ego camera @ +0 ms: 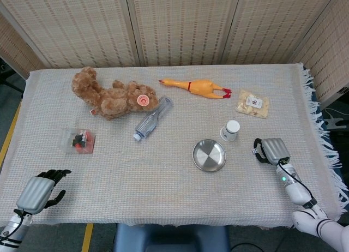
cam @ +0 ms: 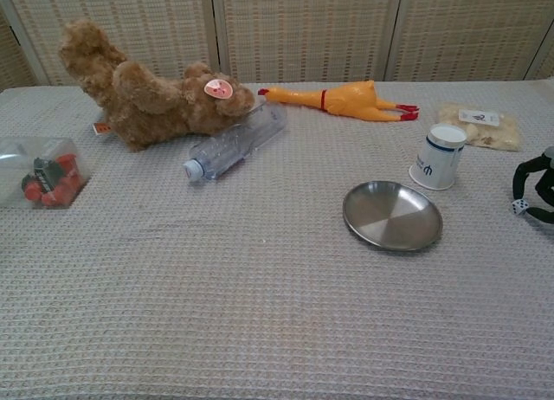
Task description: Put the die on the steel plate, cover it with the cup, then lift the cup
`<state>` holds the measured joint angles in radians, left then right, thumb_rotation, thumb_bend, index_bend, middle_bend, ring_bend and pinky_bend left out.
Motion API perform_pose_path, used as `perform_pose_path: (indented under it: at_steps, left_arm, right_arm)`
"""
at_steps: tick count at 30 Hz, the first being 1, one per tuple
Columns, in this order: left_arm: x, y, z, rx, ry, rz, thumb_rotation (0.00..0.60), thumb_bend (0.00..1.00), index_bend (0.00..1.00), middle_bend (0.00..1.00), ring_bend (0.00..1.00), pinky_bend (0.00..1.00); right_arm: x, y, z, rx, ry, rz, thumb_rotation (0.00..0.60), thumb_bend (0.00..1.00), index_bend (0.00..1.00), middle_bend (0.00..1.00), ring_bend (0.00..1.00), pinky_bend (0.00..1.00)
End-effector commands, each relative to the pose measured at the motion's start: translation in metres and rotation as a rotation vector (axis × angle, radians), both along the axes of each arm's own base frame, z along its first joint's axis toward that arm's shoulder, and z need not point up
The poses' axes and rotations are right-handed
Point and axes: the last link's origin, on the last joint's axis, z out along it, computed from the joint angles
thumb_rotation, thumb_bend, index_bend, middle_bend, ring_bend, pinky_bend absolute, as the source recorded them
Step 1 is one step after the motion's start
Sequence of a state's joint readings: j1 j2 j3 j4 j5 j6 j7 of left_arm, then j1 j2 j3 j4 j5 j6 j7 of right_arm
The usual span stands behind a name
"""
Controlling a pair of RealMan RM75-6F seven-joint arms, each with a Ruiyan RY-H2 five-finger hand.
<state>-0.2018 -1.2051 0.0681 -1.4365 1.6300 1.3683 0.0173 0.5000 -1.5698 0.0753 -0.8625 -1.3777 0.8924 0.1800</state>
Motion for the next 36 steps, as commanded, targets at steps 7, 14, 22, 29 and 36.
perform_pose_path:
  at_steps: [7, 14, 22, 29, 36]
  left_arm:
    - [0.0, 0.0, 0.0, -0.001, 0.001, -0.001, 0.6, 0.36, 0.25, 0.33, 0.3, 0.45]
    - [0.0, 0.0, -0.001, -0.002, 0.003, -0.001, 0.6, 0.36, 0.25, 0.33, 0.3, 0.45]
    - [0.0, 0.0, -0.001, -0.003, 0.003, -0.003, 0.6, 0.36, 0.25, 0.33, 0.3, 0.45]
    - [0.0, 0.0, 0.0, -0.001, -0.001, -0.002, 0.6, 0.36, 0.25, 0.33, 0.3, 0.45]
    - [0.0, 0.0, 0.001, -0.002, -0.007, 0.001, 0.6, 0.36, 0.25, 0.33, 0.3, 0.45]
  right_arm:
    - [0.0, 0.0, 0.002, -0.014, -0.006, 0.002, 0.6, 0.31, 0.5, 0.79, 0.76, 0.86]
    - [0.011, 0.007, 0.002, -0.006, -0.033, 0.042, 0.6, 0.31, 0.52, 0.8, 0.76, 0.86]
    - [0.05, 0.024, 0.001, 0.038, -0.096, 0.159, 0.6, 0.31, 0.52, 0.8, 0.76, 0.86]
    - [0.077, 0.022, -0.013, 0.073, -0.153, 0.199, 0.6, 0.31, 0.52, 0.8, 0.76, 0.86]
    - [0.096, 0.016, -0.036, 0.094, -0.188, 0.251, 0.6, 0.31, 0.52, 0.8, 0.76, 0.86]
